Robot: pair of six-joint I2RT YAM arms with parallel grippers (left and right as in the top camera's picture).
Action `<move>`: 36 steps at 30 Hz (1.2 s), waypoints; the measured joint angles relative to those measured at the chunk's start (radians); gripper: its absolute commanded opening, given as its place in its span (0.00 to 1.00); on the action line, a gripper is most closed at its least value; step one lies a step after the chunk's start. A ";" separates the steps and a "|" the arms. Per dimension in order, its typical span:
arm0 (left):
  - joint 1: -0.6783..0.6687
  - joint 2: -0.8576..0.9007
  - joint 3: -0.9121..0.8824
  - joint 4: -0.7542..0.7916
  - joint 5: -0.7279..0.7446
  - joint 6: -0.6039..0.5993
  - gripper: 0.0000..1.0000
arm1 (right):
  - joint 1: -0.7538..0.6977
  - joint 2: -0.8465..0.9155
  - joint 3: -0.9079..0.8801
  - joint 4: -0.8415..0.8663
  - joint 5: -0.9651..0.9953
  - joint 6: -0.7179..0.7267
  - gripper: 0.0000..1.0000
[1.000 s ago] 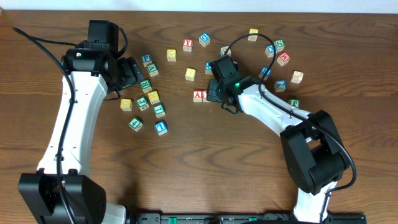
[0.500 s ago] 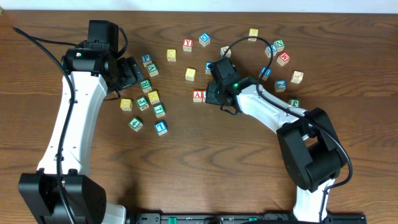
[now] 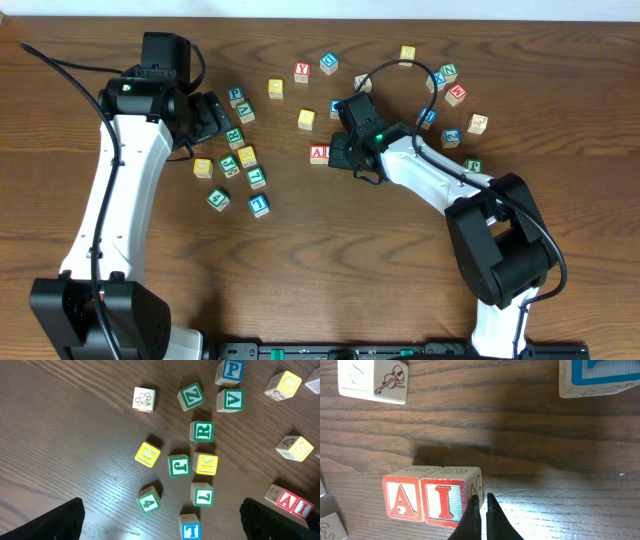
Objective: Spell out AI2
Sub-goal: 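Move the right gripper up and right over the far blue blocks, then lower the right gripper and grasp the blue-lettered 2 block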
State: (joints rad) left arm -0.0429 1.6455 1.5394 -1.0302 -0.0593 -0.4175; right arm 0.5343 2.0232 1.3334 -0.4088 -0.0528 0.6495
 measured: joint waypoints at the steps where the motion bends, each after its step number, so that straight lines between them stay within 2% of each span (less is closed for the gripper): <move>1: 0.000 0.000 0.000 0.000 0.000 0.000 0.98 | 0.000 0.000 0.000 -0.001 0.000 0.000 0.01; 6: 0.000 0.000 0.000 0.000 0.000 0.000 0.98 | -0.003 0.000 0.001 -0.012 0.003 -0.012 0.08; 11: 0.000 0.000 0.000 0.000 0.000 0.000 0.98 | -0.038 -0.006 0.053 -0.126 0.008 -0.053 0.26; 17: 0.000 0.000 0.000 0.000 0.000 0.000 0.98 | -0.147 -0.041 0.343 -0.430 0.004 -0.150 0.36; 22: 0.000 0.000 0.000 -0.001 0.000 0.000 0.98 | -0.212 -0.098 0.488 -0.517 0.010 -0.208 0.37; 30: 0.000 0.000 0.000 0.000 0.000 0.000 0.98 | -0.298 -0.087 0.500 -0.568 0.051 -0.208 0.32; 36: 0.000 0.000 0.000 0.000 0.000 0.000 0.98 | -0.316 -0.083 0.500 -0.576 0.083 -0.206 0.32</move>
State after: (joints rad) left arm -0.0429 1.6455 1.5394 -1.0306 -0.0593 -0.4175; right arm 0.2184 1.9404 1.8332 -0.9848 0.0303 0.4438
